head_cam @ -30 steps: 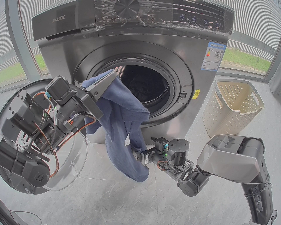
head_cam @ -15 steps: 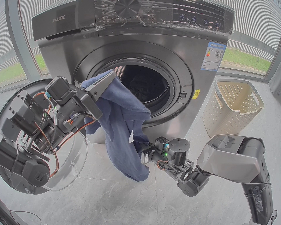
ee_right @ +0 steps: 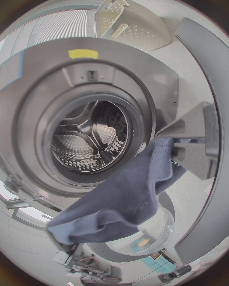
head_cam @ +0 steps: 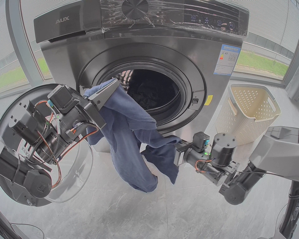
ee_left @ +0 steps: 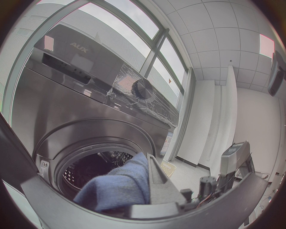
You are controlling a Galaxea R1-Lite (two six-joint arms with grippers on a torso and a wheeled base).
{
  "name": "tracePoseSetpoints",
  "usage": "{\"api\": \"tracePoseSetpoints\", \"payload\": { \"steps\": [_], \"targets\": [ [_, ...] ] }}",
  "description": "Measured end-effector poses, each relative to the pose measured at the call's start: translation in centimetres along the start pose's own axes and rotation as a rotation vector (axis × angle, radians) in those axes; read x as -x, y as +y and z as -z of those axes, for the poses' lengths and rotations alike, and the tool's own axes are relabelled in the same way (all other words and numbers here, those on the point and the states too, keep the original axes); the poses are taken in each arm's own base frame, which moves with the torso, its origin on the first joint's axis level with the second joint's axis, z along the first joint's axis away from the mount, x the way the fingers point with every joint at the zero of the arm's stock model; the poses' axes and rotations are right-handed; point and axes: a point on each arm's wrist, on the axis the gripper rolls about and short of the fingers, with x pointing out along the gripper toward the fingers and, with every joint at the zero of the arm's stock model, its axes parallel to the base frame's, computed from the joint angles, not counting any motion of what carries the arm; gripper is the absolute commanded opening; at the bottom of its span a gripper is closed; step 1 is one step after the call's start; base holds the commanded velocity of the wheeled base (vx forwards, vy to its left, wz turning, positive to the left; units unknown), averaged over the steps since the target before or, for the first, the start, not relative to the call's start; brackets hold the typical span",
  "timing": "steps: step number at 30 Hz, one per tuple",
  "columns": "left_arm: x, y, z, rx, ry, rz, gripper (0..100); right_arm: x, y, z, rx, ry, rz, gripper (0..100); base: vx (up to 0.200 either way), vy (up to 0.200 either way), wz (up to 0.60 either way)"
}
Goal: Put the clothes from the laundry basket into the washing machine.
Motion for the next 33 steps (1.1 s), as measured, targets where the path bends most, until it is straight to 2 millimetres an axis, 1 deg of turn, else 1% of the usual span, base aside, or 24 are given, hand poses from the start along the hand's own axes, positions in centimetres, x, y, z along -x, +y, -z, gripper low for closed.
{"api": "tracePoseSetpoints", "payload": {
  "steps": [8,12,16,20,25,33],
  "targets": [
    [0.9,0.1,0.3,0.004,0.029,-0.015,0,4.7,-0.3,-4.8,-0.022,-0.08,0.009,0,0.0,0.0,0.0],
    [1.3,0.1,0.3,0.003,0.036,-0.024,0,6.1,-0.6,-7.2,-0.032,-0.15,0.017,0,0.0,0.0,0.0],
    [1.7,0.2,0.5,0.002,0.048,-0.035,0,6.9,-0.9,-9.8,-0.039,-0.237,0.025,0,0.0,0.0,0.0],
    [2.1,0.6,0.5,-0.003,0.055,-0.054,0,7.5,-1.3,-11.6,-0.039,-0.3,0.035,0,0.0,0.0,0.0],
    [2.5,1.2,0.4,-0.01,0.059,-0.076,0,7.9,-2.2,-13.1,-0.032,-0.352,0.065,0,0.0,0.0,0.0],
    [2.8,1.6,0.5,-0.013,0.069,-0.092,0,8.0,-3.6,-14.8,-0.022,-0.42,0.108,0,0.0,0.0,0.0]
  ]
}}
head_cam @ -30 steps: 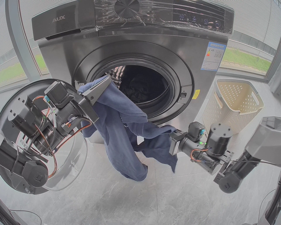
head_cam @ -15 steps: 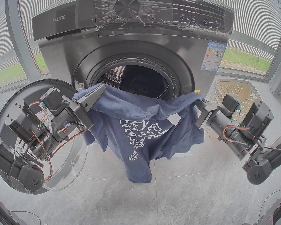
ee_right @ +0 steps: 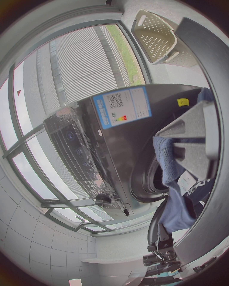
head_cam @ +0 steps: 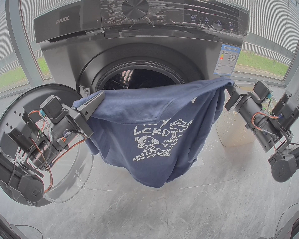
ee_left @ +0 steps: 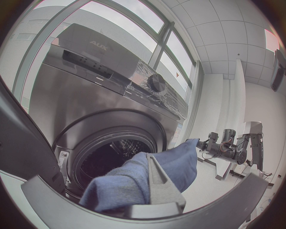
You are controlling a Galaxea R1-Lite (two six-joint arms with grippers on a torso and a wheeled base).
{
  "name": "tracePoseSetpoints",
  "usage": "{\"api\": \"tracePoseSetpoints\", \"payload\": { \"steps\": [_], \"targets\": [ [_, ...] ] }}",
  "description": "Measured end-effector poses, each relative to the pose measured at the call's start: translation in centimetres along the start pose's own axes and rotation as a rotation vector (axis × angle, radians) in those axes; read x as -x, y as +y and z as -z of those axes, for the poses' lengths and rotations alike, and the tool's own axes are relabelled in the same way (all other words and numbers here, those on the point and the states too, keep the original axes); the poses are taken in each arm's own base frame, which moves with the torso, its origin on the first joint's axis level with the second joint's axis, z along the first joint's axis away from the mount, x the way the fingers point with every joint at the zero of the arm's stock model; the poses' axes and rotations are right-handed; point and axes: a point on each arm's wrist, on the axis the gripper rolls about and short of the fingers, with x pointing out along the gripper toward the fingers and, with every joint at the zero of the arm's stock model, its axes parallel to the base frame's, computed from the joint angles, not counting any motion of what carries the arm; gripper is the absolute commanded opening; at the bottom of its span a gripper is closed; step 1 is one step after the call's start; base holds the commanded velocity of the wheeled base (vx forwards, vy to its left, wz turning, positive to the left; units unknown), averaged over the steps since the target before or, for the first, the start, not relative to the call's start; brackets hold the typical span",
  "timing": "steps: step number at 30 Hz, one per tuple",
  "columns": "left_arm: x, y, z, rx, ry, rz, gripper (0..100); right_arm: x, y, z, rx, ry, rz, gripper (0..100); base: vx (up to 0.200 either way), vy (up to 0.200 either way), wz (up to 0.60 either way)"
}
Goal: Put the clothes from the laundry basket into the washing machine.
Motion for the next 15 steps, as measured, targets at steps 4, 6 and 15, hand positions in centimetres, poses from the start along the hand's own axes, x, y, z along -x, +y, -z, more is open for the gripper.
{"api": "tracePoseSetpoints", "payload": {
  "steps": [4,6,15],
  "targets": [
    [0.1,0.0,0.3,0.002,0.011,-0.002,0,-0.4,-0.5,-0.7,0.006,-0.03,0.012,0,0.0,0.0,0.0],
    [0.1,0.0,0.3,0.002,0.013,-0.003,0,-0.5,-0.6,-0.9,0.007,-0.042,0.015,0,0.0,0.0,0.0],
    [0.2,0.1,0.4,0.003,0.016,-0.005,0,-0.8,-0.7,-1.7,0.009,-0.072,0.019,0,0.0,0.0,0.0]
  ]
}}
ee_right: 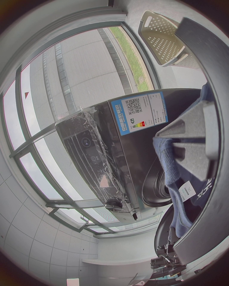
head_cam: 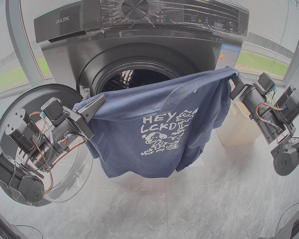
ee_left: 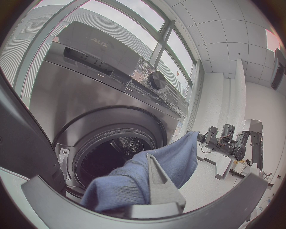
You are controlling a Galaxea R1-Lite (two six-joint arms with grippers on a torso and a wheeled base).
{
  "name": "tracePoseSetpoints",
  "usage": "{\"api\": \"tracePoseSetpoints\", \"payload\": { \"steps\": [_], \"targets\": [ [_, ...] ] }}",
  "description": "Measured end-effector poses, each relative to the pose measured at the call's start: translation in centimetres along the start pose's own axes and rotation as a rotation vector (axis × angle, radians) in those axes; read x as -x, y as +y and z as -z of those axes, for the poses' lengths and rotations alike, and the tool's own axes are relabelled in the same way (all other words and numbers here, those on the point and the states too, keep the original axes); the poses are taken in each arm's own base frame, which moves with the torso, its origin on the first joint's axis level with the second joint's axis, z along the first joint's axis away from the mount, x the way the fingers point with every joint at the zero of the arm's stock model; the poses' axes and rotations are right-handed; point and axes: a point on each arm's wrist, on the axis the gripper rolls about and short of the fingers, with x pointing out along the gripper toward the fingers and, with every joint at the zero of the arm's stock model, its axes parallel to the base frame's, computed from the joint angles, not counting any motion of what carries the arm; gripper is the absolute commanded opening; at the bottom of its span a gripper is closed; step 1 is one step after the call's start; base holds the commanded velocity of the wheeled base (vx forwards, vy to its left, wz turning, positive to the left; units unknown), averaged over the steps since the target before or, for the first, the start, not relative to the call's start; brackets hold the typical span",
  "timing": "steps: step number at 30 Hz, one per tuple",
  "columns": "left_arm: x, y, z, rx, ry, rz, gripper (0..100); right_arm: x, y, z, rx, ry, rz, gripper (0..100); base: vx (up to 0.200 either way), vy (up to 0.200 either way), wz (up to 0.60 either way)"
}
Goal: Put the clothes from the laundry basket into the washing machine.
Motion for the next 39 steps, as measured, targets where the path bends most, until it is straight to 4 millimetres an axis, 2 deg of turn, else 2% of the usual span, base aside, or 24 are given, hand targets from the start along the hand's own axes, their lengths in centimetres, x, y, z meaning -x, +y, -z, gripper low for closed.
{"api": "tracePoseSetpoints", "payload": {
  "steps": [10,15,22,23,30,39],
  "targets": [
    [0.1,-0.1,0.0,-0.003,0.002,0.002,0,0.1,0.0,0.0,-0.001,0.002,-0.001,0,0.0,0.0,0.0],
    [-0.2,-1.3,-0.2,0.011,-0.011,0.044,0,0.6,0.4,0.8,-0.006,0.037,-0.011,0,0.0,0.0,0.0],
    [-1.4,-3.2,-0.9,0.026,-0.055,0.117,0,2.3,3.2,3.5,-0.048,0.153,-0.092,0,0.0,0.0,0.0],
    [-1.6,-3.3,-1.1,0.027,-0.062,0.123,0,2.5,3.4,3.8,-0.051,0.164,-0.099,100,0.0,0.0,0.0],
    [-3.2,-3.6,-1.9,0.024,-0.119,0.135,0,4.4,3.9,6.8,-0.039,0.308,-0.125,100,0.0,0.0,0.0],
    [-5.0,-3.1,-1.1,0.03,-0.133,0.112,0,9.6,3.4,10.7,-0.002,0.569,-0.185,100,0.0,0.0,0.0]
  ]
}}
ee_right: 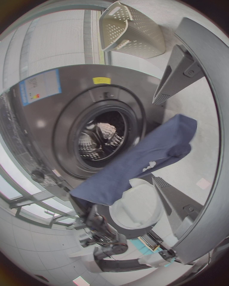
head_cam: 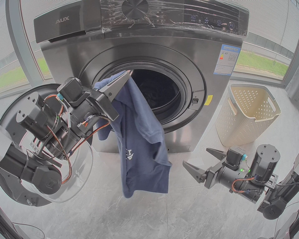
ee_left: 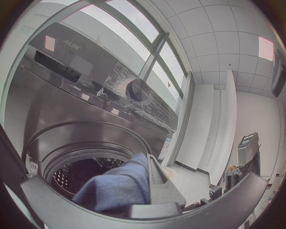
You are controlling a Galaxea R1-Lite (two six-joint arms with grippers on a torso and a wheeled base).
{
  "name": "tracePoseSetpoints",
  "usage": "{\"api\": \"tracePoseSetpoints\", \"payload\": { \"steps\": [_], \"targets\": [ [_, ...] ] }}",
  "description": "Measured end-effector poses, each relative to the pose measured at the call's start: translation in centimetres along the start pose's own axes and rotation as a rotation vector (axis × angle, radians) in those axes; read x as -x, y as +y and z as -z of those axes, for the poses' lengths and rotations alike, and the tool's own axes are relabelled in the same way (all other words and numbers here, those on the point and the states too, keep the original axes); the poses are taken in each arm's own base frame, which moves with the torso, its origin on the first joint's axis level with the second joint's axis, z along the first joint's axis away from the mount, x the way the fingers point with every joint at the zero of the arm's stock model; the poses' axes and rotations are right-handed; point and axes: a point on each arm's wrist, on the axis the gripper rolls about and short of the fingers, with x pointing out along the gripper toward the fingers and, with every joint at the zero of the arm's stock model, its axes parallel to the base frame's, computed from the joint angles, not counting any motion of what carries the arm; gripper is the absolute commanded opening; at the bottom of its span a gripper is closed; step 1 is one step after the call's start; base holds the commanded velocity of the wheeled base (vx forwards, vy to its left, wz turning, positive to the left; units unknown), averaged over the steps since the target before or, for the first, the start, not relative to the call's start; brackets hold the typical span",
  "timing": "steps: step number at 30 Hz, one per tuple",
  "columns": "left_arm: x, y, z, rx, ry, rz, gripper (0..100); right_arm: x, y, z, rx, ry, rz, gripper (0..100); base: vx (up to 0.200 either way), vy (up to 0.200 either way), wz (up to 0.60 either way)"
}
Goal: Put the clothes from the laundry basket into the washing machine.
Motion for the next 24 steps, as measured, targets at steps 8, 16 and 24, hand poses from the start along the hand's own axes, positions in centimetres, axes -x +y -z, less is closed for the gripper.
{"api": "tracePoseSetpoints", "payload": {
  "steps": [8,16,24],
  "targets": [
    [-0.5,-0.2,0.6,0.008,0.007,0.012,0,-1.3,-0.5,0.0,-0.006,-0.034,0.0,100,0.0,0.0,0.0],
    [-0.6,-1.1,0.8,0.019,0.012,0.042,0,-5.9,-2.3,-1.6,-0.003,-0.166,0.037,100,0.0,0.0,0.0],
    [-0.8,-1.5,0.9,0.027,0.011,0.057,0,-10.0,-3.0,0.0,0.008,-0.175,0.036,100,0.0,0.0,0.0]
  ]
}}
